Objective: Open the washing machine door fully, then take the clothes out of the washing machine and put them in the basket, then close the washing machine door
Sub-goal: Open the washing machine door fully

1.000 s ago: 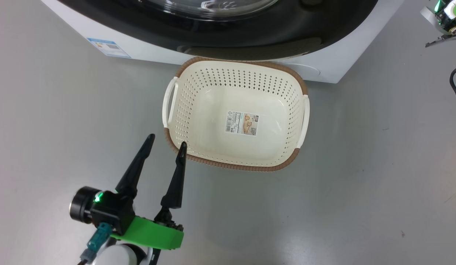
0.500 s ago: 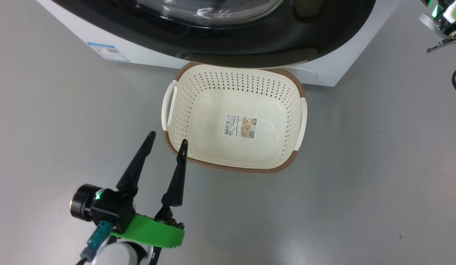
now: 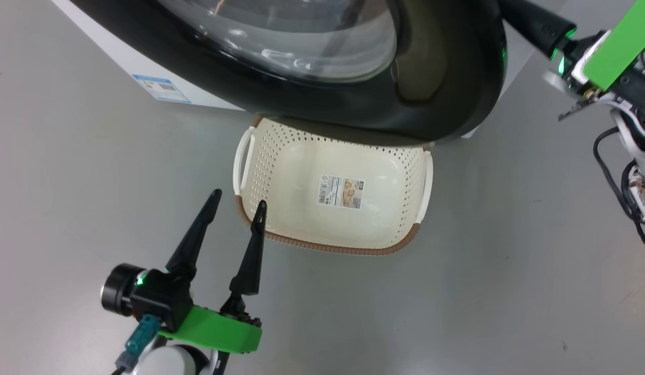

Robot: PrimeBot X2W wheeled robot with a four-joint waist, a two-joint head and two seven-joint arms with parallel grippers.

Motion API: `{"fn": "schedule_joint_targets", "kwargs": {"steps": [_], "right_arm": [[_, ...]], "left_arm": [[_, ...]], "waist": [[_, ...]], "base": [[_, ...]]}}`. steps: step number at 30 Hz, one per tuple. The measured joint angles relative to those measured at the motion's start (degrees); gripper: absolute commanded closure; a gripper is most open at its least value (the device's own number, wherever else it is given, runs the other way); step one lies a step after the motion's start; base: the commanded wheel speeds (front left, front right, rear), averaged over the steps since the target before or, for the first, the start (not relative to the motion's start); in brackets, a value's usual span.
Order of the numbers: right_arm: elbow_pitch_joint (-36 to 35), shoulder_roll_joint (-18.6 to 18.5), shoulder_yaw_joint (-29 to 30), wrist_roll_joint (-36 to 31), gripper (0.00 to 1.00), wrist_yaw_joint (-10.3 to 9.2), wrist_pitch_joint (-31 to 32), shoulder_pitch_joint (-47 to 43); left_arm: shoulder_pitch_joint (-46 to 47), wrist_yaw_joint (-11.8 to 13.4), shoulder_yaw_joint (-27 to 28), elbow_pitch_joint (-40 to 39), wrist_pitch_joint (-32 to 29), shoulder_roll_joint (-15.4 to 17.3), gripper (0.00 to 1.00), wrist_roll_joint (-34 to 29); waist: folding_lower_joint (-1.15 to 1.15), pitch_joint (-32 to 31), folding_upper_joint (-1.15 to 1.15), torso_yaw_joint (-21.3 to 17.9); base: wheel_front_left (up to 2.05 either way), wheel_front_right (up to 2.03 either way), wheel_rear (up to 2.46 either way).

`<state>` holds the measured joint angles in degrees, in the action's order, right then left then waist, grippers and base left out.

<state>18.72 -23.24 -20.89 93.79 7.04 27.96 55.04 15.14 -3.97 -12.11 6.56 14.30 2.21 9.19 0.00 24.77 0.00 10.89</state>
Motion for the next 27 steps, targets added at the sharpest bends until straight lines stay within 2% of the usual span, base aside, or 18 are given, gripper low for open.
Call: {"fn": "schedule_joint_targets", "kwargs": {"steps": [27], "right_arm": [[-8.5, 2.5, -1.9, -1.1, 1.00, 0.00, 6.6, -11.8]], "left_arm": [[-3.9, 0.0, 1.3, -0.4, 0.0, 0.0, 0.00, 0.0]], "waist": [[0.00, -5.4, 0.00, -0.8]], "base": [[0.00, 0.00, 0.00]]}}
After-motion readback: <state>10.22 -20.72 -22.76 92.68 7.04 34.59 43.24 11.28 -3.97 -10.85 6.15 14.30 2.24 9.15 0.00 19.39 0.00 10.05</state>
